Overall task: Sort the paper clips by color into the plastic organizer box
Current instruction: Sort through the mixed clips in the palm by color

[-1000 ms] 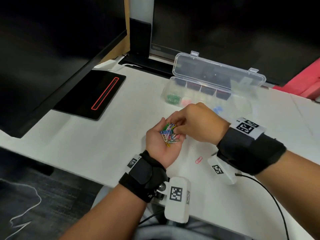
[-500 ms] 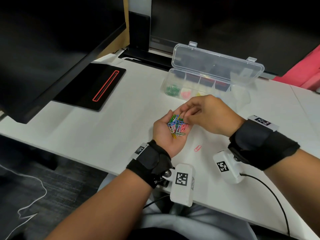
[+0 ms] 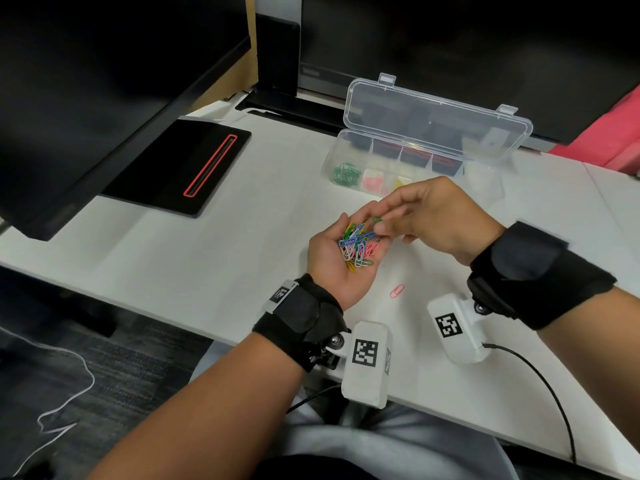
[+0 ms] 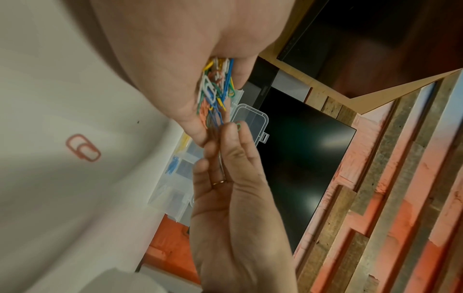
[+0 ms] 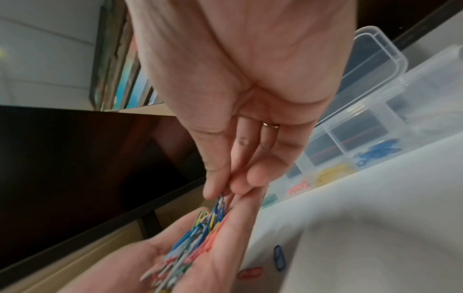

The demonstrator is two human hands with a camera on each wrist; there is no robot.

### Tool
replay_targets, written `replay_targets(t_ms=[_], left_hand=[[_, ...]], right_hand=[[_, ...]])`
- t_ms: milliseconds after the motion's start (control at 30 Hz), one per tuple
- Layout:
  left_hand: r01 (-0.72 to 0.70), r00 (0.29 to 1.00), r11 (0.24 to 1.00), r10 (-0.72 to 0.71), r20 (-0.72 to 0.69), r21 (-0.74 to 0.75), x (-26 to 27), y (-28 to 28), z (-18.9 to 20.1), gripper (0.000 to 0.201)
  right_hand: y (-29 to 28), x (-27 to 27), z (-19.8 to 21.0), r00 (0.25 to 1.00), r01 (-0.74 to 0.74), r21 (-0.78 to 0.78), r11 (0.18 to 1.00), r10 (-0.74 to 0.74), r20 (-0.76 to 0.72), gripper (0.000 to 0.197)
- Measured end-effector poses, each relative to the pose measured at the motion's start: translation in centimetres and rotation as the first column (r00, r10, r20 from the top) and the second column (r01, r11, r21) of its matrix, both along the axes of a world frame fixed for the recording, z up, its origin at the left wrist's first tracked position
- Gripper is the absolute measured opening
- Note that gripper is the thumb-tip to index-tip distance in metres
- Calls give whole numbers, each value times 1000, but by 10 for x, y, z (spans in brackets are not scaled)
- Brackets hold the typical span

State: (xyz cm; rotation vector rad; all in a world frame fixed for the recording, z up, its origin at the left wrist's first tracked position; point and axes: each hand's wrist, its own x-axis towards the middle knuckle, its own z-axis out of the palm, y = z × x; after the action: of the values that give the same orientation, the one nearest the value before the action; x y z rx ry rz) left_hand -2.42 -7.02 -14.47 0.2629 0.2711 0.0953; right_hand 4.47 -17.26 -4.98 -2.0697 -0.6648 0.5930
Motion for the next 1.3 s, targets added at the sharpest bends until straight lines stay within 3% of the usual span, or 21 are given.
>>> replay_targets(t_ms=[267,433,533,633,700,800,867,933,1100,1167,1200,1267,1300], left_hand=[[15,1000,1000,-15,17,3,-2,0,2,53],[-11,1000,999,11,4,-36,-2,1,3,50],[-16,1000,999,16,-1,-52,-2,1,4,48],[-17,1000,997,16,-10,-73,-2,1,5,44],[-12,1000,998,11,-9,-68,-3,0,6,43],[-4,1000,998,4,-3,-55,-5,0,10,44],[5,1000,999,-5,0,-38,-5,0,10,44],[10,1000,999,-10,6,-37,-6,0,9,45],[4,1000,999,-3,5,-43,-5,1,8,45],[3,1000,998,-3,2,-56,-5,1,9,43],[3,1000,998,-3,3,-58,-5,0,9,43],[4,1000,999,-4,1,-51,-4,0,9,43],[6,1000,999,-6,-3,-48,-4,0,9,43]], right_hand=[[-11,6,-2,938,147,178,973,-80,-338,18],[-9,1,-2,982,115,127,985,-94,-165,8],[-4,1,1,966,187,189,964,-146,-211,8],[0,2,4,949,230,171,958,-183,-256,24],[2,1,6,977,203,36,979,-200,-70,34],[6,-4,5,937,85,-267,960,14,349,24],[8,-6,1,874,69,-435,898,156,461,11],[9,-5,-4,861,46,-471,881,204,466,6],[10,-4,-2,946,28,-366,930,94,310,5],[7,-4,2,992,82,-236,968,-56,115,17],[5,-2,4,987,139,-133,981,-148,-66,23],[0,2,6,867,290,44,956,-243,-435,20],[-3,2,7,809,342,91,935,-244,-535,17]])
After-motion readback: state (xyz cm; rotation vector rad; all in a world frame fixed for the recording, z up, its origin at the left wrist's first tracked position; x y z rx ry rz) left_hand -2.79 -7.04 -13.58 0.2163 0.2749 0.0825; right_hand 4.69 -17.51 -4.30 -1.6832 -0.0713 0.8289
